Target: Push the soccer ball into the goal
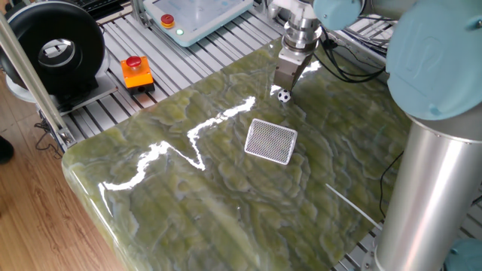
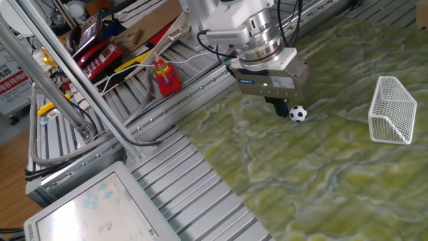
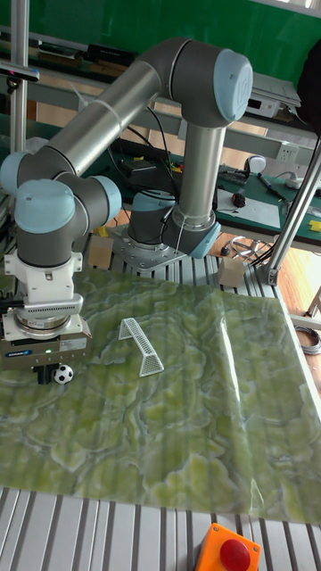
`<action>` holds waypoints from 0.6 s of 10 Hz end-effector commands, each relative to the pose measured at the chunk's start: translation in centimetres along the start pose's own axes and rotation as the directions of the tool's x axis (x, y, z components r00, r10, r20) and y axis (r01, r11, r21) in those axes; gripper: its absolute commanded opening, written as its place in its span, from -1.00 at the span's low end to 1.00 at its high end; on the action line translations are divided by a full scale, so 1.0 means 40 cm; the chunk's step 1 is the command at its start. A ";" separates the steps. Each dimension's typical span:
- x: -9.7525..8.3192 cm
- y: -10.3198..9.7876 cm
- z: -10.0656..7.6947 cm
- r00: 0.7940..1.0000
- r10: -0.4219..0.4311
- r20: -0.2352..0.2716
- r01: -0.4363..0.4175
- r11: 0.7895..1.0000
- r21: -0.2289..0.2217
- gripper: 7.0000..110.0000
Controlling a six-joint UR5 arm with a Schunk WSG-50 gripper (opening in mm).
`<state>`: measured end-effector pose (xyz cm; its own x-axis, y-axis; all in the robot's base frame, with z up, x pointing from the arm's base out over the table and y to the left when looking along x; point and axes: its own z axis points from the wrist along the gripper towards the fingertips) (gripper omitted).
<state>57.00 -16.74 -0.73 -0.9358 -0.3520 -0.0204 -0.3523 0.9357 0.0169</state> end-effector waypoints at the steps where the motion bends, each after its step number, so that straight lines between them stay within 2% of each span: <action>1: -0.002 0.020 -0.003 1.000 0.013 0.012 -0.013 1.000 -0.014 -1.00; 6: -0.007 0.043 -0.013 1.000 0.022 0.017 -0.022 0.999 -0.025 -1.00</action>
<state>56.63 -15.68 -0.44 -0.9386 -0.3440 -0.0270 -0.3448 0.9382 0.0299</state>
